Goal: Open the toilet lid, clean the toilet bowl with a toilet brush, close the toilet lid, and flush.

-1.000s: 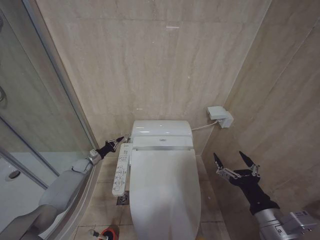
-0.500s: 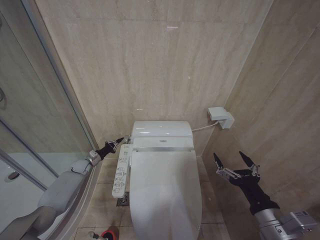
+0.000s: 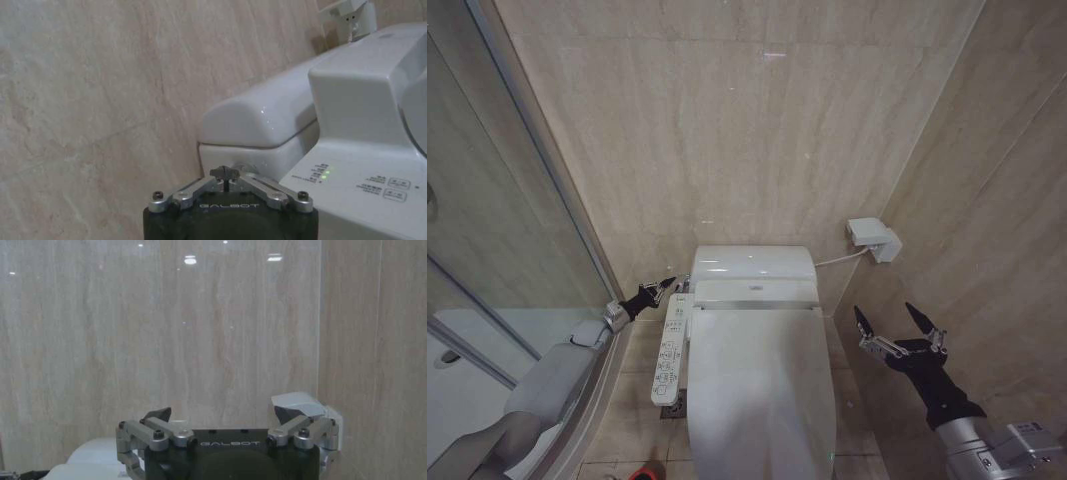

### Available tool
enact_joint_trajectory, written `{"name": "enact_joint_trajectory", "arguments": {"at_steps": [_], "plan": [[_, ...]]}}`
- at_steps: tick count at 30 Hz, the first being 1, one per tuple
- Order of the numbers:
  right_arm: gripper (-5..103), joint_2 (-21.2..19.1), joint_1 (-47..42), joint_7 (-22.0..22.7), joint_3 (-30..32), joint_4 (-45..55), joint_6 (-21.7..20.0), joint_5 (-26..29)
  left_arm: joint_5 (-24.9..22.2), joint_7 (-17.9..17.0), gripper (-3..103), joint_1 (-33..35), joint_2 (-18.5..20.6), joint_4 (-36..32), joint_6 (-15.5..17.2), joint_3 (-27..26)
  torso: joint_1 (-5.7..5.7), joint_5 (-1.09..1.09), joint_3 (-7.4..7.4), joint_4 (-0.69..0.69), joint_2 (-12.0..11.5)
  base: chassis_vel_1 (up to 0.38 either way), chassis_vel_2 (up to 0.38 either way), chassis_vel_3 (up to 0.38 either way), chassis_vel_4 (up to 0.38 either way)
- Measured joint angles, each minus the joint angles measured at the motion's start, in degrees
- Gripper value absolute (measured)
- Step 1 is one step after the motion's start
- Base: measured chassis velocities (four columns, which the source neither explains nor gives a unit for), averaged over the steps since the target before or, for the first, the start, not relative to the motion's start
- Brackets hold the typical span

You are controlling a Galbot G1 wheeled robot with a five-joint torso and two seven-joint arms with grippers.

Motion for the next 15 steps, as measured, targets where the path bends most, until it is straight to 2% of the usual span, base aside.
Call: {"name": "enact_joint_trajectory", "arguments": {"at_steps": [15], "plan": [[100, 0.0, 0.0, 0.0, 0.0, 0.0, 0.0, 0.0, 0.23, 2.78, 0, -0.29, -1.32, 2.77, -0.77, 0.34, 0.0, 0.01, 0.0, 0.01, 0.0, 0.0, 0.0, 0.0, 0.0]]}}
